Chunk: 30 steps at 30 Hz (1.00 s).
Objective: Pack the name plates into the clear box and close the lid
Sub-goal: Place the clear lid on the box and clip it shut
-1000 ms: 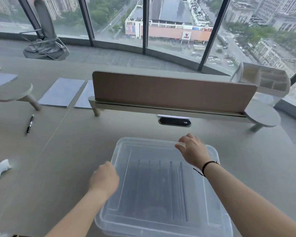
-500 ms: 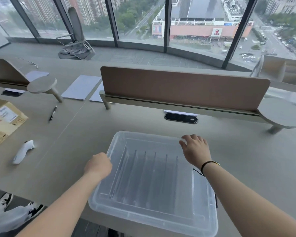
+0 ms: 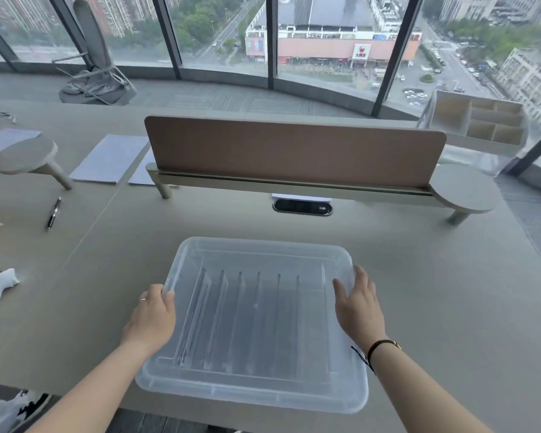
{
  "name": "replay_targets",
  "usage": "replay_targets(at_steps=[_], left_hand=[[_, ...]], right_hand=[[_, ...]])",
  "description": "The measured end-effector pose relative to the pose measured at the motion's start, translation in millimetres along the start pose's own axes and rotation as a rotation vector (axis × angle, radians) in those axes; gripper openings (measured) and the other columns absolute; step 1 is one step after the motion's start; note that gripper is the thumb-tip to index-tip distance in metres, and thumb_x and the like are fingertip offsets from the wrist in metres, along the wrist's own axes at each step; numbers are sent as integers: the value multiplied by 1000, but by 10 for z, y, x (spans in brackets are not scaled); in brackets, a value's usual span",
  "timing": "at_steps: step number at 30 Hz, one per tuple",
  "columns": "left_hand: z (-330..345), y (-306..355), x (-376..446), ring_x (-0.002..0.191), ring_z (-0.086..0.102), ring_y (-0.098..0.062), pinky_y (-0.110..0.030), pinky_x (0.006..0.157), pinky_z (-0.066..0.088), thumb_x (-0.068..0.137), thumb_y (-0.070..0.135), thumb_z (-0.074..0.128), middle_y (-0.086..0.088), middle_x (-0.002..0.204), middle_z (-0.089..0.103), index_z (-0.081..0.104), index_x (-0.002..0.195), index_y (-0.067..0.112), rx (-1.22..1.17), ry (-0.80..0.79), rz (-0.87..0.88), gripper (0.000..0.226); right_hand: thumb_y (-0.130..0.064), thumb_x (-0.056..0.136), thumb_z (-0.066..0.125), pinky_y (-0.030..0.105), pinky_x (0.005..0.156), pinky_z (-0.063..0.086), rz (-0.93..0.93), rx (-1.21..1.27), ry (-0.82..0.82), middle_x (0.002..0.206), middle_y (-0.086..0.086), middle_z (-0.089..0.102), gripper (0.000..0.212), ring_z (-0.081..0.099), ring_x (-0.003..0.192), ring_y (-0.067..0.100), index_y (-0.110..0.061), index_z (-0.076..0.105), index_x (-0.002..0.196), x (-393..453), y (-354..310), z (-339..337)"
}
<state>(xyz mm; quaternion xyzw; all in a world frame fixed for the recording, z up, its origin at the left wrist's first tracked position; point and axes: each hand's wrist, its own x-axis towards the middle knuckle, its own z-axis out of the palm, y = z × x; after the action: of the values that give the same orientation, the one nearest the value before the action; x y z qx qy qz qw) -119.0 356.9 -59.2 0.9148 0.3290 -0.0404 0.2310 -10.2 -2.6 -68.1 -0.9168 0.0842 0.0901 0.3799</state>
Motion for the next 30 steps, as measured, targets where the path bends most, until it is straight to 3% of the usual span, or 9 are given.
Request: replay_targets(at_steps=[4,7,11,14,18,21,23,26,30], left_hand=[[38,-30,21,91,52,-27,-49,82,47,101,46,20,-12,109,55,42,111,19,-107,-29,1,36],[16,-19,54,119,49,-34,-50,95,41,101,48,22,-14,135,49,27,144,25,-138,-50,8,49],[-13,1,157,136,36,-38,-54,105,35,99,54,24,-19,149,39,14,153,20,-117,-67,-36,65],[-30,26,276,130,43,-40,-53,101,38,97,60,23,-24,139,49,31,147,5,-23,-32,-86,75],[-66,37,355,102,56,-40,-48,85,46,92,68,23,-24,110,58,60,111,-1,13,45,-108,80],[-87,16,330,90,58,-40,-42,72,44,88,72,32,-20,109,55,59,106,3,0,94,-138,76],[-104,-4,306,84,59,-38,-39,69,43,88,71,36,-17,107,56,58,105,9,21,126,-123,68],[-125,-18,285,75,55,-34,-41,67,46,90,66,37,-11,97,55,54,93,15,33,145,-62,54],[-104,-34,317,78,57,-34,-44,68,48,96,58,33,-10,89,58,47,96,11,-48,52,-29,49]], right_hand=[[-64,89,41,42,86,41,213,49,4,140,3,46,72,50,121,27,-26,22,146,-123,29,16],[-69,87,36,43,84,43,238,-21,-4,131,6,53,70,54,113,31,-26,28,142,-175,15,47],[-67,91,33,40,75,40,205,-127,39,127,10,49,67,56,106,33,-25,29,143,-144,-92,72],[-62,94,32,39,68,42,144,-248,102,121,11,50,64,59,94,34,-22,28,143,-110,-229,56],[-52,98,32,36,60,40,100,-343,131,115,12,53,57,56,76,33,-17,27,143,-95,-348,64],[-43,99,39,37,67,42,145,-202,122,118,7,57,45,59,89,34,-17,35,136,-130,-333,81],[-42,97,42,40,71,45,229,-101,104,107,6,61,33,57,87,31,-16,46,116,-212,-270,84],[-50,95,41,42,70,48,295,-59,104,88,7,62,36,57,79,31,-14,45,92,-372,-156,116],[-49,97,39,41,66,45,303,-52,141,82,6,60,36,56,78,34,-13,43,90,-435,-173,162]])
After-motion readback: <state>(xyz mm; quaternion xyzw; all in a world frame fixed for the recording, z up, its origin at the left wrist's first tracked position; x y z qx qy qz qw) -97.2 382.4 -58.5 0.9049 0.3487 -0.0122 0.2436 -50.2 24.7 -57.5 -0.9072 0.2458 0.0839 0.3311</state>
